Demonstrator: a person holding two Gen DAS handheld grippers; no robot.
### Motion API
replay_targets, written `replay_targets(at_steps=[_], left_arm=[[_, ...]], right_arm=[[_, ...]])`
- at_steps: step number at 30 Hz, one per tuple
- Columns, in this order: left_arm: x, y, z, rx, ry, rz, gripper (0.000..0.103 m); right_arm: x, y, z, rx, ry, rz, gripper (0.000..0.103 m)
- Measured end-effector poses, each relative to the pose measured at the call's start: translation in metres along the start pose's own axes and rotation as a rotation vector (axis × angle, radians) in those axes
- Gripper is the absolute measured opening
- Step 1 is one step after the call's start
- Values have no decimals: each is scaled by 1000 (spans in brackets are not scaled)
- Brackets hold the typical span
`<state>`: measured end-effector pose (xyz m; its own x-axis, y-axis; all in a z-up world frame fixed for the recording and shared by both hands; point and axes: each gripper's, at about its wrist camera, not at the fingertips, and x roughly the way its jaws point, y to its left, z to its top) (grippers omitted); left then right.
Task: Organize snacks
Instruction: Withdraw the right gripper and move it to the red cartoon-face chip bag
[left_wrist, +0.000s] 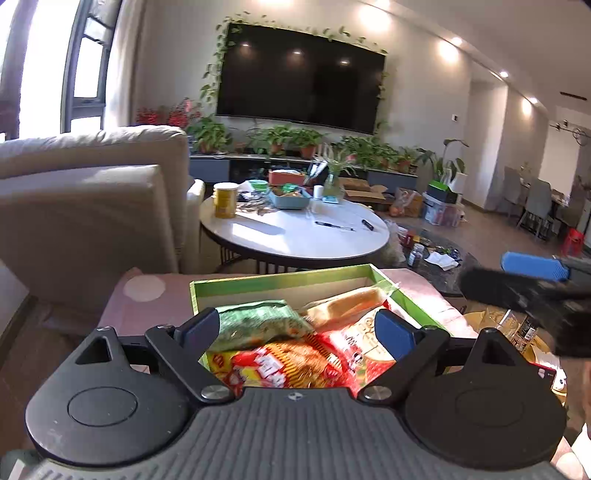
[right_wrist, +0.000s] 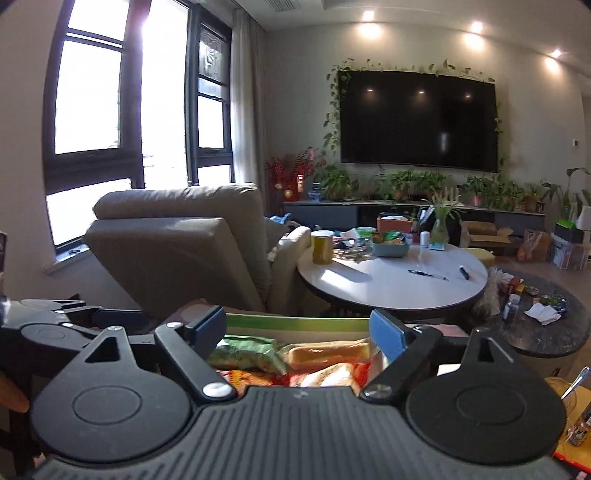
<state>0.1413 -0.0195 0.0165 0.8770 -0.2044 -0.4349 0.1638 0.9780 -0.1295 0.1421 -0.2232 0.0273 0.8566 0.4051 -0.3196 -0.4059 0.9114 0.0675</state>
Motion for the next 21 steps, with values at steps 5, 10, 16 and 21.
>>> replay_targets(at_steps=[5,10,16,21], left_arm=[[-23,3,-17,-13,9,1,90],[-39,6,-39,-18,40,-4,90],[-52,10,-71,-39,94,-5,90],[-59,22,-91,-77,120,41,90]], right_arm=[[-11,7,-6,-5,33,29,64],[-22,17,-23,-23,110,22,64],[-32,26,-50,69,205,34,64],[-45,45,-68,118,251,113,64]])
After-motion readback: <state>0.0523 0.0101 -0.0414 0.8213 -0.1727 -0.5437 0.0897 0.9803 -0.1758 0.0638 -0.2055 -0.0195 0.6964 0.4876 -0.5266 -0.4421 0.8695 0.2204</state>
